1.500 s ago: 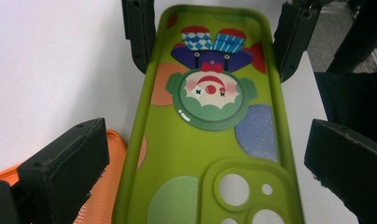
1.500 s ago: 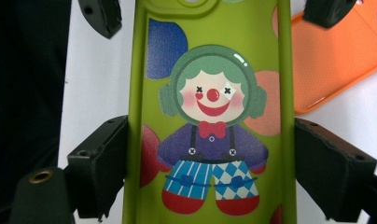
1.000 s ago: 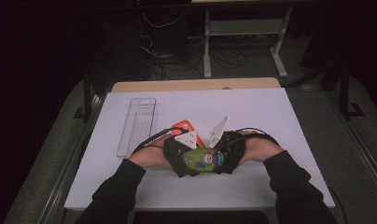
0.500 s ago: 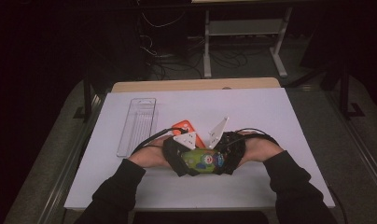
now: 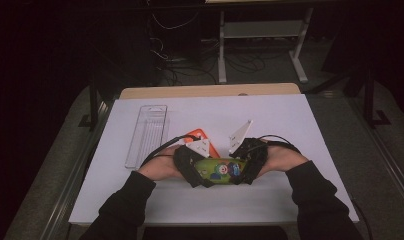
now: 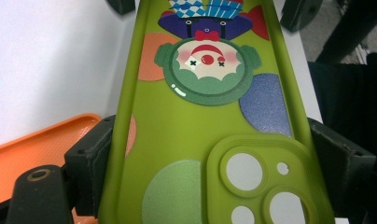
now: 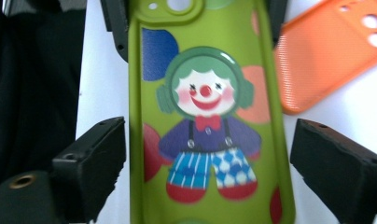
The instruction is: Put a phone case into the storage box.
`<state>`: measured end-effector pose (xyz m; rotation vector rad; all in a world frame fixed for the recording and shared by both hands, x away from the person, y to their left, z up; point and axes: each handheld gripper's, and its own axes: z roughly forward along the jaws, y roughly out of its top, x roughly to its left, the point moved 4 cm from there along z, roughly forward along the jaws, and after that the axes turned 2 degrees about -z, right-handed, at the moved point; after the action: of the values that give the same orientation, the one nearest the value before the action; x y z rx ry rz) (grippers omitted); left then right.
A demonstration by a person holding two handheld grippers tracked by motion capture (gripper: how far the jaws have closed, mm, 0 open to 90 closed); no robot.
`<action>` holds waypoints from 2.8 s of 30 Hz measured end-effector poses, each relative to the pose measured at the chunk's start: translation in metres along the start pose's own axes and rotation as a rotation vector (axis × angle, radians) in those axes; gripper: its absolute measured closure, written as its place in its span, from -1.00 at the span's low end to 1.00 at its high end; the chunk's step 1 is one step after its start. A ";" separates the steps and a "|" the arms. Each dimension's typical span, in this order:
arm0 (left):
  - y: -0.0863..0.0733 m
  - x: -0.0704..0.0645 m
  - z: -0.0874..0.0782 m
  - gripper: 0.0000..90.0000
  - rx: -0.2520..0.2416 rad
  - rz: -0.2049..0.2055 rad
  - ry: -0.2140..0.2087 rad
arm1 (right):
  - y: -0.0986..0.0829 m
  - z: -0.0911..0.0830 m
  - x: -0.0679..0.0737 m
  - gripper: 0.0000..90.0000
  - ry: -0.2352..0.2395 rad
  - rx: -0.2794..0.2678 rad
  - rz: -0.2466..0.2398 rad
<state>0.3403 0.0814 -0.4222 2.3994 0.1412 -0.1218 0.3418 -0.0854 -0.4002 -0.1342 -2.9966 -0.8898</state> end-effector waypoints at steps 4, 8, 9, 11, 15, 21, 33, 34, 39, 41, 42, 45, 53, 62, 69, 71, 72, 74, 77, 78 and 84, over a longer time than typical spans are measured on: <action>-0.001 0.002 -0.001 -0.65 -0.009 -0.047 0.036 | -0.006 -0.012 -0.008 -0.79 -0.038 -0.067 0.042; -0.005 0.004 0.001 -0.65 0.007 -0.098 0.080 | -0.016 -0.024 -0.017 -0.78 -0.117 -0.125 0.096; -0.006 0.005 0.001 -0.65 0.013 -0.101 0.099 | -0.019 -0.026 -0.019 -0.78 -0.132 -0.134 0.104; -0.007 0.005 0.002 -0.65 0.008 -0.130 0.114 | -0.025 -0.029 -0.021 -0.78 -0.153 -0.145 0.145; -0.009 0.008 0.002 -0.65 0.022 -0.156 0.167 | -0.038 -0.030 -0.022 -0.82 -0.188 -0.172 0.254; -0.011 0.014 -0.004 -0.65 0.003 -0.214 0.213 | -0.056 -0.028 -0.024 -0.99 -0.250 -0.219 0.402; -0.012 0.019 -0.011 -0.65 -0.034 -0.273 0.273 | -0.074 -0.009 -0.010 -1.00 -0.382 -0.335 0.546; -0.012 0.019 -0.012 -0.65 -0.031 -0.266 0.272 | -0.075 -0.008 -0.008 -1.00 -0.399 -0.342 0.547; -0.012 0.020 -0.015 -0.65 -0.042 -0.254 0.282 | -0.080 -0.001 -0.002 -1.00 -0.454 -0.347 0.560; -0.012 0.021 -0.015 -0.65 -0.049 -0.264 0.280 | -0.080 0.002 -0.001 -1.00 -0.444 -0.327 0.555; -0.012 0.021 -0.016 -0.65 -0.048 -0.262 0.281 | -0.080 0.003 -0.002 -1.00 -0.445 -0.326 0.553; -0.013 0.022 -0.016 -0.65 -0.052 -0.264 0.280 | -0.080 0.003 -0.003 -1.00 -0.443 -0.328 0.557; -0.013 0.022 -0.015 -0.65 -0.045 -0.265 0.280 | -0.080 0.003 -0.003 -1.00 -0.467 -0.297 0.503; -0.012 0.020 -0.012 -0.65 -0.049 -0.272 0.274 | -0.077 0.002 -0.002 -1.00 -0.505 -0.279 0.443; -0.012 0.020 -0.011 -0.65 -0.049 -0.272 0.273 | -0.074 0.002 -0.001 -1.00 -0.549 -0.239 0.377; -0.012 0.020 -0.011 -0.65 -0.048 -0.270 0.272 | -0.072 0.003 0.000 -1.00 -0.560 -0.231 0.352; -0.012 0.020 -0.011 -0.65 -0.047 -0.270 0.272 | -0.071 0.003 0.001 -1.00 -0.564 -0.227 0.345; -0.012 0.020 -0.011 -0.65 -0.048 -0.270 0.273 | -0.070 0.003 0.002 -1.00 -0.573 -0.222 0.324; -0.012 0.020 -0.011 -0.65 -0.047 -0.268 0.270 | -0.068 0.003 0.004 -1.00 -0.600 -0.199 0.292; -0.012 0.020 -0.011 -0.65 -0.047 -0.269 0.269 | -0.067 0.003 0.004 -1.00 -0.605 -0.199 0.280; -0.012 0.019 -0.011 -0.65 -0.047 -0.269 0.268 | -0.063 0.003 0.006 -1.00 -0.659 -0.175 0.204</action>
<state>0.3584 0.0987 -0.4247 2.3297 0.5849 0.0792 0.3300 -0.1359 -0.4367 -0.8805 -3.3606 -1.2891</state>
